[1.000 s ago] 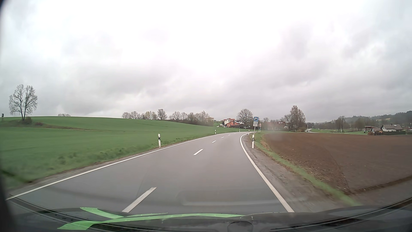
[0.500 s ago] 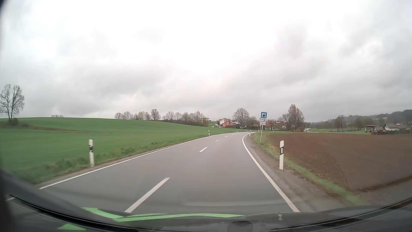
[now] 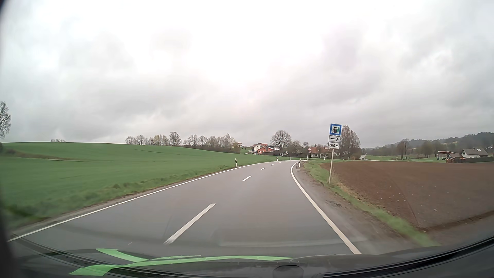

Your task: Follow the waypoints while adhering to traffic rules and regulations

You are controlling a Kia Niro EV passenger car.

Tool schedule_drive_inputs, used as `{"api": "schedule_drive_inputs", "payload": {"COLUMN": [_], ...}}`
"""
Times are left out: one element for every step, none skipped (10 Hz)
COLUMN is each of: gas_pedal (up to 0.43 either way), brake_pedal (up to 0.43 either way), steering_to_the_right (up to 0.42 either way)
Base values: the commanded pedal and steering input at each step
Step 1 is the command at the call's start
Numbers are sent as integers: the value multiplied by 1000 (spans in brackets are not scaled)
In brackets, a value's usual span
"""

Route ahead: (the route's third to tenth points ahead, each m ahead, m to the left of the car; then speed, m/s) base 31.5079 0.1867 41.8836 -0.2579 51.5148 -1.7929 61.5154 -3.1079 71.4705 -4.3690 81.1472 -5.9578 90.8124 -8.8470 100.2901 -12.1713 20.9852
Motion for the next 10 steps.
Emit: {"api": "schedule_drive_inputs", "payload": {"gas_pedal": [98, 98, 110, 118, 130, 130, 130, 130, 130, 130], "brake_pedal": [0, 0, 0, 0, 0, 0, 0, 0, 0, 0], "steering_to_the_right": [13, 13, 13, 13, 14, 14, 15, 15, 15, 15]}}
